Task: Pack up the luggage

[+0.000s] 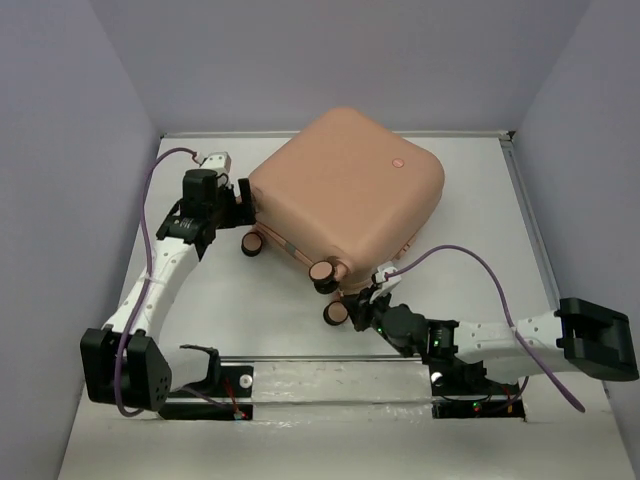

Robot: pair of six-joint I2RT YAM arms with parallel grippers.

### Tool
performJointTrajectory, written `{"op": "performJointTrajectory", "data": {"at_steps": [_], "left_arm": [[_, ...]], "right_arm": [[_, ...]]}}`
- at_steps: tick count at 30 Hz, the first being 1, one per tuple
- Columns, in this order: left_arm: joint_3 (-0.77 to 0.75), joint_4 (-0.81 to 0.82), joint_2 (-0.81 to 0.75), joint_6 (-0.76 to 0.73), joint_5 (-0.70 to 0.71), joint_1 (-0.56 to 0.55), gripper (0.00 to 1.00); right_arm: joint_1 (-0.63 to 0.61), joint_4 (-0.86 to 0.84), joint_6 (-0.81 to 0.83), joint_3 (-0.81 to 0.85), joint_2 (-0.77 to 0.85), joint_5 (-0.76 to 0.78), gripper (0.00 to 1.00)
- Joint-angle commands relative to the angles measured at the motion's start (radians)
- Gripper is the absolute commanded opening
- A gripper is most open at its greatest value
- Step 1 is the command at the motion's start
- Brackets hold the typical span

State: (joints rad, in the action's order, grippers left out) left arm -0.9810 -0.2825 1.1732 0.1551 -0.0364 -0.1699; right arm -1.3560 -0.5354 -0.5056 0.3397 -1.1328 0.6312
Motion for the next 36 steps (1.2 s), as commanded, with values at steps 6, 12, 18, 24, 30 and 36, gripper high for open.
{"op": "performJointTrajectory", "data": {"at_steps": [6, 12, 18, 24, 30, 36], "left_arm": [[-0.091, 0.055, 0.114, -0.066, -0.048, 0.0, 0.83], [-0.065, 0.111, 0.137, -0.065, -0.137, 0.0, 0.06], [0.007, 0.121, 0.099, -0.028, -0.201, -0.061, 0.06], [0.125, 0.147, 0.01, 0.089, -0.241, -0.29, 0.06], [0.246, 0.307, -0.087, 0.254, -0.304, -0.443, 0.06], [0.283, 0.359, -0.133, 0.284, -0.31, -0.525, 0.06]], "right_arm": [[-0.034, -0.097, -0.025, 0.038, 0.007, -0.099, 0.07], [-0.034, -0.084, -0.028, 0.041, 0.01, -0.091, 0.07], [0.044, -0.045, -0.025, 0.045, 0.062, -0.137, 0.07], [0.161, 0.086, 0.019, 0.054, 0.205, -0.196, 0.07], [0.161, 0.049, -0.013, 0.062, 0.07, -0.162, 0.07], [0.184, 0.04, 0.056, 0.074, 0.042, -0.116, 0.07]]}}
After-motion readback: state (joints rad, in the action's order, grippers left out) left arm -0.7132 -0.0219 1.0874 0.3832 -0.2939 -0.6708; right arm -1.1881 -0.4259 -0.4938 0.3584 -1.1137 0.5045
